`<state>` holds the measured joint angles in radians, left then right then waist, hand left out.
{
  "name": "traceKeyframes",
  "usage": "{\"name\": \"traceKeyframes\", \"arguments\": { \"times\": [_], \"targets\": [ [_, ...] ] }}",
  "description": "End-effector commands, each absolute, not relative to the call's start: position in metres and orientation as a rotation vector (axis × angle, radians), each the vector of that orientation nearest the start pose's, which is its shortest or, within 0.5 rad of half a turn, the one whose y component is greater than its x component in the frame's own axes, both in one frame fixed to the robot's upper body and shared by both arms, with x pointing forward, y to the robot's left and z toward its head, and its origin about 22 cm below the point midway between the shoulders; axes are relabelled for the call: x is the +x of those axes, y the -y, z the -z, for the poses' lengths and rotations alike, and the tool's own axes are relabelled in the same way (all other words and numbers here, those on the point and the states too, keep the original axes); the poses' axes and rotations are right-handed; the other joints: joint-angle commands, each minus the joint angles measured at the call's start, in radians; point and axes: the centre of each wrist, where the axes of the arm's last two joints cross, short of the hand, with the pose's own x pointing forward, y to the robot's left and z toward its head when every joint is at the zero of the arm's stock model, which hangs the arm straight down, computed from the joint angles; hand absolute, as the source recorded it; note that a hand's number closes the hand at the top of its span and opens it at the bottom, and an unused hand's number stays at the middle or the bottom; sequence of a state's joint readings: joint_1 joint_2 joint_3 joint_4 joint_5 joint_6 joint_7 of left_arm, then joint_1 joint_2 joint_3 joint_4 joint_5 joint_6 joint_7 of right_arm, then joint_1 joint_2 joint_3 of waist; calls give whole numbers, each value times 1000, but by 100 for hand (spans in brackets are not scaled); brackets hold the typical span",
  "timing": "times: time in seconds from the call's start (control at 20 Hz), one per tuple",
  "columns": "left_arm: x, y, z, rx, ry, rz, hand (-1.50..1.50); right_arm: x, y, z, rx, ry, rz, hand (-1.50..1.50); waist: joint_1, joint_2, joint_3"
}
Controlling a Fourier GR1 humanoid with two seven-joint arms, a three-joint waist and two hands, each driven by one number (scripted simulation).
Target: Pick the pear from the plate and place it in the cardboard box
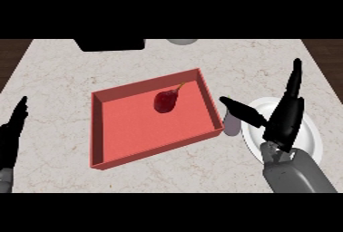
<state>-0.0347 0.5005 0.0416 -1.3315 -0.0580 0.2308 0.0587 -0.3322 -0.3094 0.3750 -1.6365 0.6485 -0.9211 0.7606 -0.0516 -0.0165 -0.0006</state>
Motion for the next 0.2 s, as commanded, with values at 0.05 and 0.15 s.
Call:
{"name": "traceKeyframes", "arguments": {
  "times": [0.05, 0.15],
  "targets": [
    [236, -378, -9, 681, 1328, 180, 0, 210, 213, -106, -878, 1594, 107, -150, 8, 3, 0],
    [239, -363, -9, 674, 1337, 199, 0, 188, 224, -112, -865, 1575, 69, -150, 19, 8, 1]
  ]
}}
